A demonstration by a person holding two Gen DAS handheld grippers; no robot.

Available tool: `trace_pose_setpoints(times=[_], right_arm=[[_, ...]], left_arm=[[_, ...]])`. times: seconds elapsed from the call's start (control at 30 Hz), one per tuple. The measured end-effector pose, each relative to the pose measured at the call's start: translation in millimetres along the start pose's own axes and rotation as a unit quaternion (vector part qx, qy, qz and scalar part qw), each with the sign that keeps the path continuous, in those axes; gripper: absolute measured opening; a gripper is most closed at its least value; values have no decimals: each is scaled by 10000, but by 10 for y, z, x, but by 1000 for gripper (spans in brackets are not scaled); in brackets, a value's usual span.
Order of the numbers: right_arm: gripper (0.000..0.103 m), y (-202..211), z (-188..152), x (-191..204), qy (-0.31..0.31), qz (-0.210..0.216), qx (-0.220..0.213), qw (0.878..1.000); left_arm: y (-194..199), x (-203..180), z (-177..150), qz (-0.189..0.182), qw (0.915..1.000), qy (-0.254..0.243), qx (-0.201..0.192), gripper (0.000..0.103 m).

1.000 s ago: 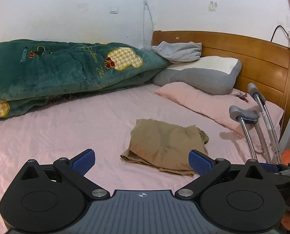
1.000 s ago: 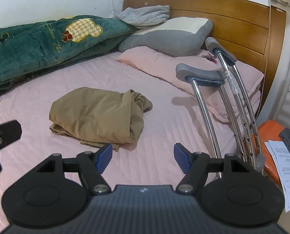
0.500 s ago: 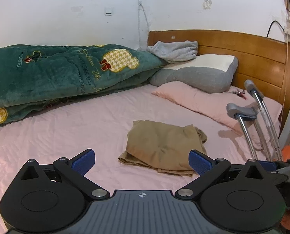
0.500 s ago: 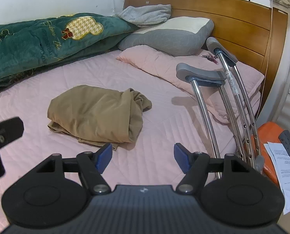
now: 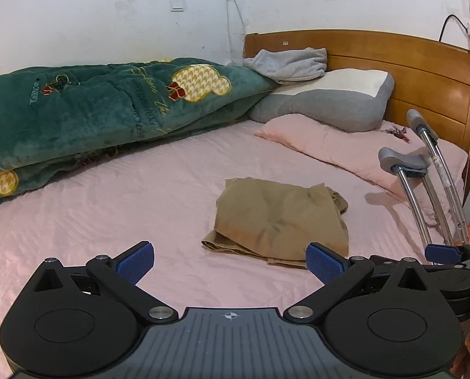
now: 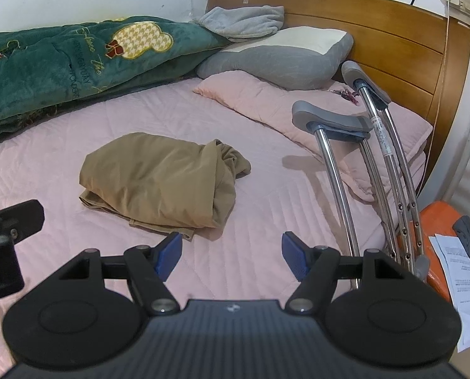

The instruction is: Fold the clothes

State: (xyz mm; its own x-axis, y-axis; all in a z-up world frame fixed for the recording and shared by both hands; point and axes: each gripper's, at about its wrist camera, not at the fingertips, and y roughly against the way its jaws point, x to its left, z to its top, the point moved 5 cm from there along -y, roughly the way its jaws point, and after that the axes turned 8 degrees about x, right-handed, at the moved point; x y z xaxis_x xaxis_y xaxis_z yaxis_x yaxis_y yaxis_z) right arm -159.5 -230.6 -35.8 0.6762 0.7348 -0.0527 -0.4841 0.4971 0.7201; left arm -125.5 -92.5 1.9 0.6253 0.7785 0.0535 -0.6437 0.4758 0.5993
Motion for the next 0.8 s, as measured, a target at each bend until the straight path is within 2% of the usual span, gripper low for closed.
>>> trace_pose_setpoints(times=[0.27, 0.5, 0.8], right_arm=[[70, -4, -7, -21, -29, -5, 0, 10000], [70, -17, 17, -41, -17, 24, -15, 10000], [70, -25, 23, -57, -1, 26, 4, 10000]], left_arm=[[-16, -59, -9, -72, 10000, -20, 44, 103], [-16, -62, -8, 6, 9999, -81, 123, 103], [7, -96, 16, -186, 9998, -54, 100, 103]])
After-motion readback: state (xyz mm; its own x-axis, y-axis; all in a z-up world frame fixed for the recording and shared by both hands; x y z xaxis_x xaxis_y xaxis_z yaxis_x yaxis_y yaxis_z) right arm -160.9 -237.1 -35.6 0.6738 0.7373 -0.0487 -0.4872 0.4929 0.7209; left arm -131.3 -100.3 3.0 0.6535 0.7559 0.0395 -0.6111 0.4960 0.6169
